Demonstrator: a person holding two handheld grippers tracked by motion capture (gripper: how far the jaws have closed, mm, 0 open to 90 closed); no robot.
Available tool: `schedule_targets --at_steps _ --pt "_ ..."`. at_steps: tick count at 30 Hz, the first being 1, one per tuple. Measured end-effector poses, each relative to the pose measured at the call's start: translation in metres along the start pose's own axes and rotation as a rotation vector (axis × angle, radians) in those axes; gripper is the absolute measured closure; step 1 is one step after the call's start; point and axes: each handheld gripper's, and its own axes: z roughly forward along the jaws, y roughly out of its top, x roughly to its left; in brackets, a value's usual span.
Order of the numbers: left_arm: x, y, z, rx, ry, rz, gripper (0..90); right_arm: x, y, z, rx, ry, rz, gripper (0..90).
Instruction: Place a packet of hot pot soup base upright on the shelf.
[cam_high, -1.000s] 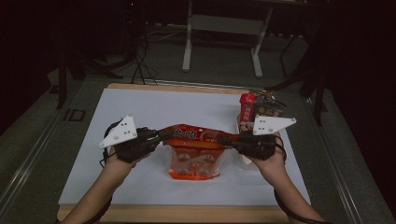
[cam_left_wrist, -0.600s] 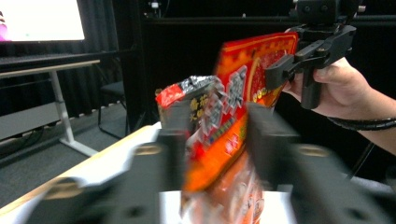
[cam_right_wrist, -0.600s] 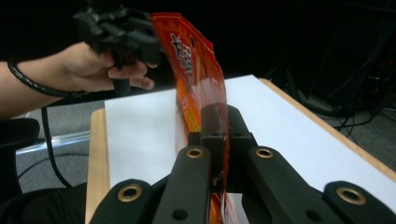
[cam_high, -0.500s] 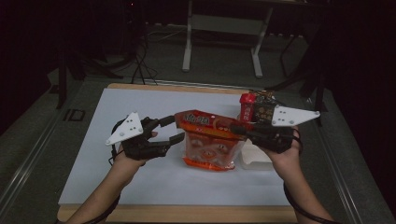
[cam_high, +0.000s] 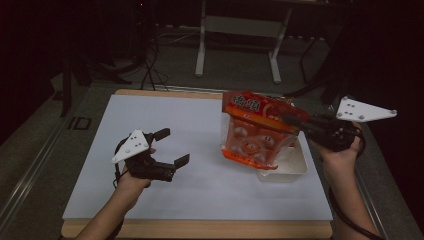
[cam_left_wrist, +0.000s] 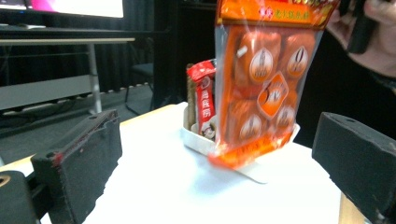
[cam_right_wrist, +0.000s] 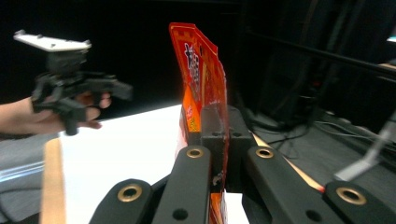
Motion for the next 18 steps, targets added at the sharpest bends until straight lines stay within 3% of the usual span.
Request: schedule_targets --at_steps 4,5,7,10,18 --pt "-0.001 -0.004 -0.001 -0.008 -0.007 -0.017 2.4 -0.007 -0.001 -0.011 -0.005 -0.038 0.009 90.0" --pt "-0.005 -0.01 -0.001 0.008 -0.019 0.003 2.4 -0.012 -0.004 -0.018 -0.004 -0.059 0.011 90.0" --pt "-0.006 -0.014 0.0 0.022 -0.028 -0.002 2.4 -0.019 -0.007 -0.024 -0.002 -0.079 0.022 90.0" --pt "-0.005 -0.02 0.0 0.046 -0.018 0.004 2.4 -0.028 -0.012 -0.034 -0.004 -0.106 0.031 90.0" --pt "0.001 -0.034 -0.001 0.061 0.005 -0.025 2.4 -0.043 -0.024 -0.054 0.01 -0.161 0.054 90.0"
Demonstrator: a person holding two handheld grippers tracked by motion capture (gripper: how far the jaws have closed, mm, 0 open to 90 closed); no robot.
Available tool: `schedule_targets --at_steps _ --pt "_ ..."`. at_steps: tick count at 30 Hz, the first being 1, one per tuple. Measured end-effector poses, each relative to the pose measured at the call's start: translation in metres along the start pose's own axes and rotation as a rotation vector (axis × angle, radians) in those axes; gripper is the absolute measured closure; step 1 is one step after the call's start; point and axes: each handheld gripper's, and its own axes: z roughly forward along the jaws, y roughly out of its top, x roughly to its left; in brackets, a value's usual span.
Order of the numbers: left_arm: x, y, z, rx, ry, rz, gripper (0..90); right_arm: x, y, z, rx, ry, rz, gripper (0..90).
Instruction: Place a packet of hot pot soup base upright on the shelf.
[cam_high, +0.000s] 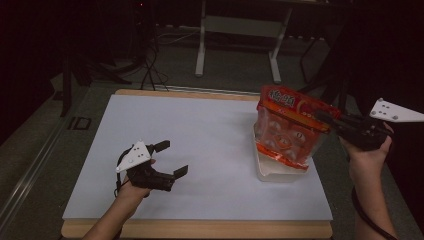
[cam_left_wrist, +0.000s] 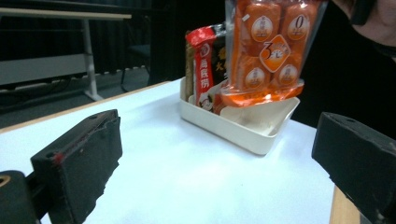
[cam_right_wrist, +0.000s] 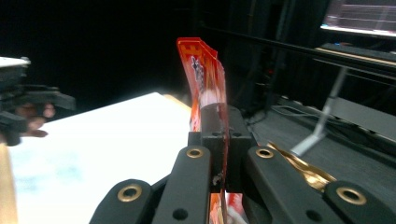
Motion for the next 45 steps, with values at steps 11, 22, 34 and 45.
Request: schedule_targets --at_steps 11,22,34,45 --pt "0.005 -0.014 -0.002 0.012 0.021 -0.021 2.4 -0.011 -0.015 0.007 0.02 0.002 0.051 90.0" --pt "0.007 -0.023 -0.001 0.024 0.028 -0.039 2.4 -0.011 -0.025 0.021 0.059 0.014 0.062 90.0" --pt "0.008 -0.029 0.0 0.035 0.035 -0.05 2.4 -0.016 -0.039 0.023 0.07 0.026 0.089 90.0" --pt "0.008 -0.032 0.0 0.043 0.039 -0.051 2.4 -0.023 -0.072 0.025 0.087 0.023 0.155 90.0"
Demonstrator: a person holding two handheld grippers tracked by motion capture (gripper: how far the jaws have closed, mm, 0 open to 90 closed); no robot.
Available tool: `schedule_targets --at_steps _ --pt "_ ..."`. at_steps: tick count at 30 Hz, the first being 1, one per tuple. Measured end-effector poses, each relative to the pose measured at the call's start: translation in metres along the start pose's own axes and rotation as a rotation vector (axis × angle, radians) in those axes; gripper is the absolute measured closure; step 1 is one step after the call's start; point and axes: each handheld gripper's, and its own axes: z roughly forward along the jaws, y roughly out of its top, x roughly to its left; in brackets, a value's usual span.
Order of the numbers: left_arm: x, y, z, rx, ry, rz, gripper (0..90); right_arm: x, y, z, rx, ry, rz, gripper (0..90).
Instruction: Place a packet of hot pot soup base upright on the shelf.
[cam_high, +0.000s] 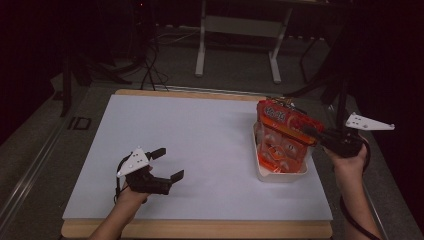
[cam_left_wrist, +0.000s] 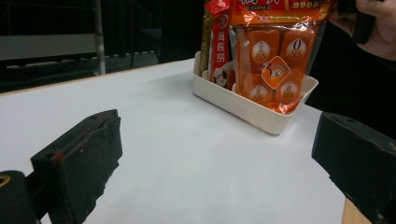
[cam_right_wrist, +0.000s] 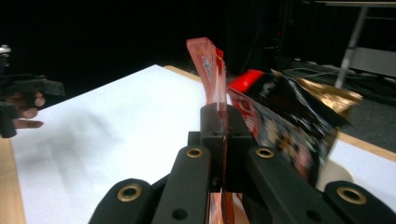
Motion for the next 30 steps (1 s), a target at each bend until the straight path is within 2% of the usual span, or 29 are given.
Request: schedule_targets --at_steps 3,5,7,11,13,17,19,25,30 --pt "0.0 -0.002 0.001 0.013 -0.003 0.005 2.4 -0.004 -0.009 -0.005 0.019 0.015 0.028 90.0" --pt "-0.002 -0.002 0.002 0.017 -0.005 0.005 2.4 -0.005 -0.015 -0.009 0.025 0.0 0.038 89.8" --pt "-0.003 -0.002 0.003 0.019 -0.004 0.013 2.4 -0.008 -0.018 -0.015 0.005 -0.014 0.056 88.9" --pt "-0.003 -0.001 0.003 0.02 -0.004 0.022 2.4 -0.007 -0.019 -0.018 0.005 -0.033 0.045 81.6" --pt "-0.003 -0.002 0.003 0.023 -0.005 0.017 2.4 -0.005 -0.016 -0.019 -0.02 -0.03 0.052 71.9" --pt "-0.003 -0.005 0.003 0.026 -0.005 0.015 2.4 0.005 -0.004 -0.018 -0.032 -0.043 0.024 64.5" --pt "-0.003 -0.006 0.003 0.022 -0.006 0.016 2.4 0.01 0.001 -0.017 -0.041 -0.055 0.009 57.0" --pt "-0.004 -0.008 0.003 0.027 -0.012 0.018 2.4 0.021 0.016 -0.016 -0.07 -0.05 0.003 50.2" --pt "-0.004 -0.01 0.002 0.025 -0.016 0.017 2.5 0.034 0.03 -0.013 -0.104 -0.035 -0.028 42.2"
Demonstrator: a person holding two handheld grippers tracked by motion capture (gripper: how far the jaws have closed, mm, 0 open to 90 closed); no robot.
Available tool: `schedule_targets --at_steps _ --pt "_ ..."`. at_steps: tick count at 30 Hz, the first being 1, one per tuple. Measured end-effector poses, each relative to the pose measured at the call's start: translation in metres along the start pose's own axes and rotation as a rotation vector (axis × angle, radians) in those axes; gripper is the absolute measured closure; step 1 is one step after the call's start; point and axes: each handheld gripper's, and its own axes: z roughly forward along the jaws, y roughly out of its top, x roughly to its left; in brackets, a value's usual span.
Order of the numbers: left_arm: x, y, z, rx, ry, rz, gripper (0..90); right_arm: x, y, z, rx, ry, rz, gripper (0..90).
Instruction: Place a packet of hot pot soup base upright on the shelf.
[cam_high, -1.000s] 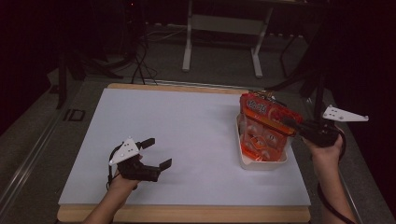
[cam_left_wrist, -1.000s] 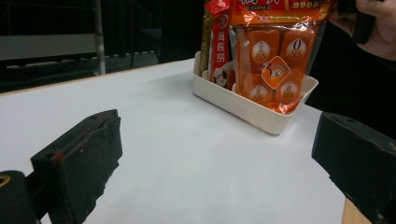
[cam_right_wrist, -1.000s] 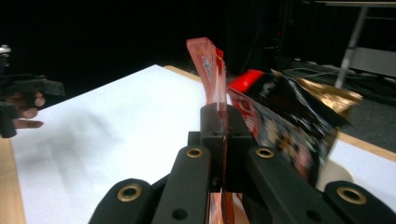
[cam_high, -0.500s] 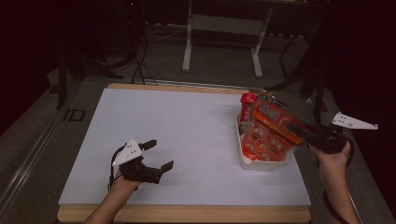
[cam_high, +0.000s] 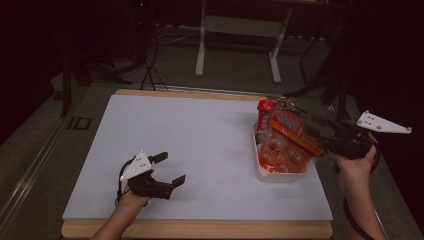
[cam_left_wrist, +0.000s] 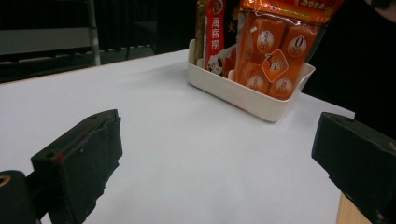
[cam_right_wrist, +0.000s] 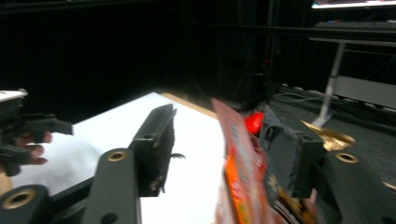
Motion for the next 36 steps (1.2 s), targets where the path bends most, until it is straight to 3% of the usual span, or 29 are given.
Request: schedule_targets --at_steps 5,11,22,26,29,36 --pt "-0.001 0.0 -0.002 -0.001 -0.003 0.009 2.5 0.015 0.007 0.009 -0.011 0.02 -0.009 29.3" --pt "-0.001 0.001 -0.004 -0.011 0.0 0.014 2.5 0.031 0.005 0.026 -0.001 0.1 0.033 13.5" --pt "0.001 -0.002 -0.004 -0.005 0.005 0.011 2.5 0.057 -0.023 0.061 0.082 0.169 -0.005 13.9" --pt "0.001 -0.002 -0.005 -0.006 0.006 0.013 2.5 0.061 -0.032 0.067 0.093 0.192 0.004 13.9" --pt "0.001 -0.002 -0.006 -0.006 0.006 0.016 2.5 0.07 -0.044 0.076 0.132 0.206 -0.013 13.9" --pt "-0.001 -0.003 -0.006 0.0 0.002 0.026 2.5 0.075 -0.061 0.079 0.139 0.233 -0.01 13.8"
